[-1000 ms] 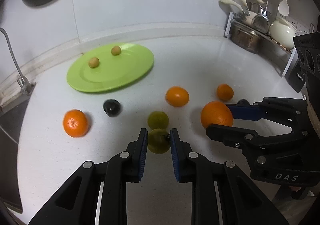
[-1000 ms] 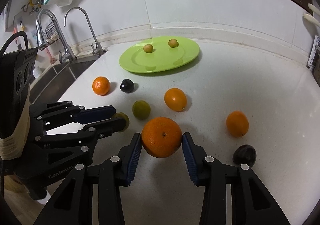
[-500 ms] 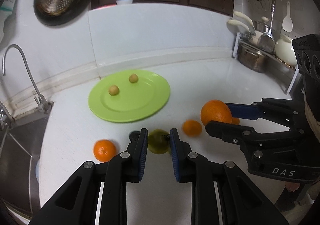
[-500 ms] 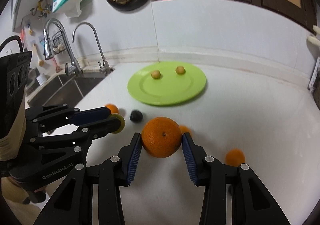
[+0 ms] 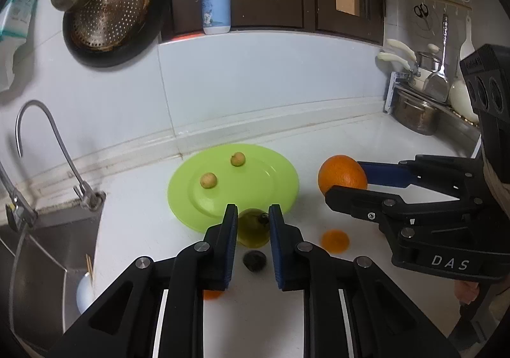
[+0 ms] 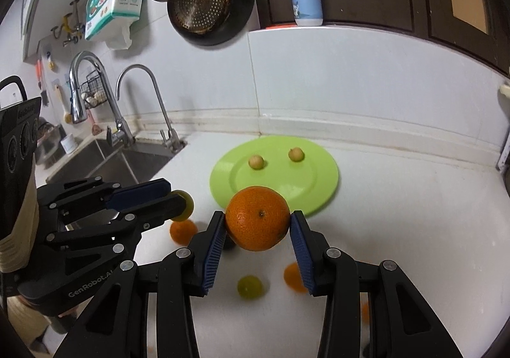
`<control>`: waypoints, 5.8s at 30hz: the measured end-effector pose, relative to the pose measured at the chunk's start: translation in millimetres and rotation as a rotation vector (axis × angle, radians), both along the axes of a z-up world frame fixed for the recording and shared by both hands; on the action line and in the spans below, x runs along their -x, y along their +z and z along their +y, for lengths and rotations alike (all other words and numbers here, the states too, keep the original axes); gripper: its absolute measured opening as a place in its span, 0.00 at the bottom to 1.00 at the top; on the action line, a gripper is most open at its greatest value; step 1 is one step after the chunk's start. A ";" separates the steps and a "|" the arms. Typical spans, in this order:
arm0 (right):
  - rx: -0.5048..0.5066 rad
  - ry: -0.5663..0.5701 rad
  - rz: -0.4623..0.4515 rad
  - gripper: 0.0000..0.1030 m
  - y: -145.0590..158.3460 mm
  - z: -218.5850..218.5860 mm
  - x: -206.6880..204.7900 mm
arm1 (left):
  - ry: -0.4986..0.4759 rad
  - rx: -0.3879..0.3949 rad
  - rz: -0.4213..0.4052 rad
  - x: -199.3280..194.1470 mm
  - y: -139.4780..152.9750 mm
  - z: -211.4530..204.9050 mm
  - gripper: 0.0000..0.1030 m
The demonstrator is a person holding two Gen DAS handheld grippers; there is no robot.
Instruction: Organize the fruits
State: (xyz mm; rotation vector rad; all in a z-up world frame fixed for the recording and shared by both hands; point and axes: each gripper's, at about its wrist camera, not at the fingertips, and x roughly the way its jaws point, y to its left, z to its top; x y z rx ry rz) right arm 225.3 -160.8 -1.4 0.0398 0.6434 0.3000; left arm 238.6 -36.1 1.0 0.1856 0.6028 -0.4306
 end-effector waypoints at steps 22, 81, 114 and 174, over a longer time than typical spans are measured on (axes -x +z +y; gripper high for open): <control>0.034 -0.082 0.154 0.41 -25.6 21.9 -116.8 | -0.023 -0.009 0.174 -123.9 -30.4 20.1 0.08; 0.081 -0.344 -0.020 0.65 12.8 -38.1 36.0 | 0.029 -0.004 -0.031 35.0 15.2 -15.4 0.70; 0.089 -0.428 0.182 0.65 -67.6 -91.7 86.2 | 0.002 -0.103 0.130 51.9 -64.9 -64.2 0.70; 0.042 -0.263 0.095 0.31 -42.2 -44.8 55.6 | -0.028 -0.014 0.138 21.0 -36.0 -29.6 0.28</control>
